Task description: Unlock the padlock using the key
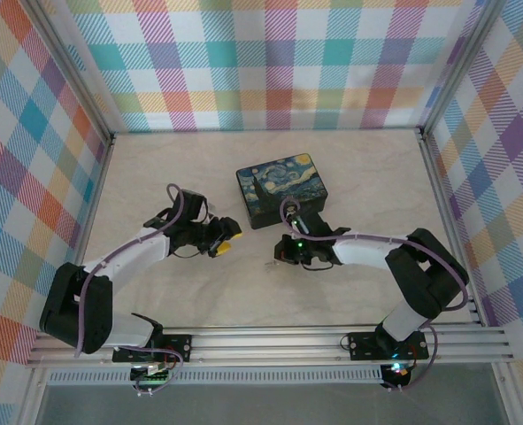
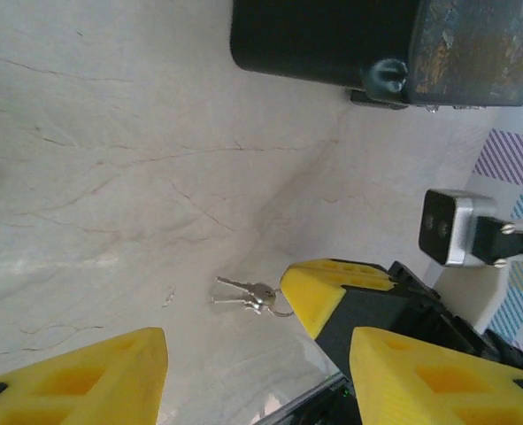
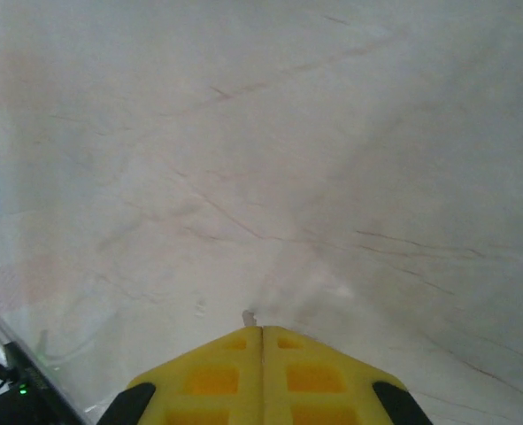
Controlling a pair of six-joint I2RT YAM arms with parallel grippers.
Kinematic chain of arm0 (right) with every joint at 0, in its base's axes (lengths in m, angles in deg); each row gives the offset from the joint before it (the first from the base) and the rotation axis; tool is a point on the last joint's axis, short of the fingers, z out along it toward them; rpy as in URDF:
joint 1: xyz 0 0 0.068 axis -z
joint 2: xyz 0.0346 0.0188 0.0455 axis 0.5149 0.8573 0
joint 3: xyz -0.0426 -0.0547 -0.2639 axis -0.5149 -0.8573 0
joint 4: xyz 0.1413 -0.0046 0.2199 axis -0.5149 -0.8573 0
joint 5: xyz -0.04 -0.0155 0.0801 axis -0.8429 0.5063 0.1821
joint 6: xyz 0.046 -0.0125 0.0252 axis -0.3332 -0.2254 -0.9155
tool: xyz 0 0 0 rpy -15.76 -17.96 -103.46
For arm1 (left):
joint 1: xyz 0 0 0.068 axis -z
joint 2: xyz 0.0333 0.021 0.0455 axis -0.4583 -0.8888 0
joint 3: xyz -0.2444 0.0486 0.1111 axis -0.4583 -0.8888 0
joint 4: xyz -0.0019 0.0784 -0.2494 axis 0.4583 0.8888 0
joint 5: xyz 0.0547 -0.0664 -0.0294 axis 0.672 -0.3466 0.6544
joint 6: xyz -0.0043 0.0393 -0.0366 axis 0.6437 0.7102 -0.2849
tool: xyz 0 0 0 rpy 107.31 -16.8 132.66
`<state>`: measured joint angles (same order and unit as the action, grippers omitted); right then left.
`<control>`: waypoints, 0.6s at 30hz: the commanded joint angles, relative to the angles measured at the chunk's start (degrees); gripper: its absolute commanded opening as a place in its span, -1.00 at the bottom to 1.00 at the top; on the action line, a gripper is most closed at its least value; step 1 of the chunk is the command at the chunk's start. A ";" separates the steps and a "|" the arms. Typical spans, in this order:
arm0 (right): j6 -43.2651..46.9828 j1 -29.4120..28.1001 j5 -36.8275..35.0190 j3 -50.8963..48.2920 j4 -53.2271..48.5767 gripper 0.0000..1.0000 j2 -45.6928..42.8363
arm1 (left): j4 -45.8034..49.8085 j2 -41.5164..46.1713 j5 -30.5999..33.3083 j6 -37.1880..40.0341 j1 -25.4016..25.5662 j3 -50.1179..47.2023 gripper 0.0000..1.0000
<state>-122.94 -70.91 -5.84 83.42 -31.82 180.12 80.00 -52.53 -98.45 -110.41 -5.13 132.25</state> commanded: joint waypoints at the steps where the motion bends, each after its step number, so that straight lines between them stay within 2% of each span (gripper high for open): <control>1: 2.33 0.98 -1.22 -2.51 -0.26 -0.89 -1.09 | 4.11 1.82 1.29 2.60 -0.62 1.58 0.16; 4: 3.24 1.01 -2.09 -3.63 -1.60 -0.64 -2.91 | 4.47 2.00 1.67 2.73 -0.79 1.68 0.18; 7: 3.90 0.99 -2.29 -3.85 -3.00 -0.50 -3.83 | 4.53 1.93 1.86 2.79 -0.88 2.02 0.21; 14: 6.93 0.14 -3.65 -2.79 -6.86 -0.22 -3.52 | 4.47 2.26 2.02 2.95 -0.97 1.68 0.23; 18: 8.71 -0.73 -5.30 -1.52 -10.10 -0.16 -3.81 | 4.99 2.53 2.20 3.58 -0.97 1.84 0.23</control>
<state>-116.95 -70.84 -9.16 80.56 -36.98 177.32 82.85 -51.75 -96.68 -108.53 -5.48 132.38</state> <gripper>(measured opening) 0.416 0.616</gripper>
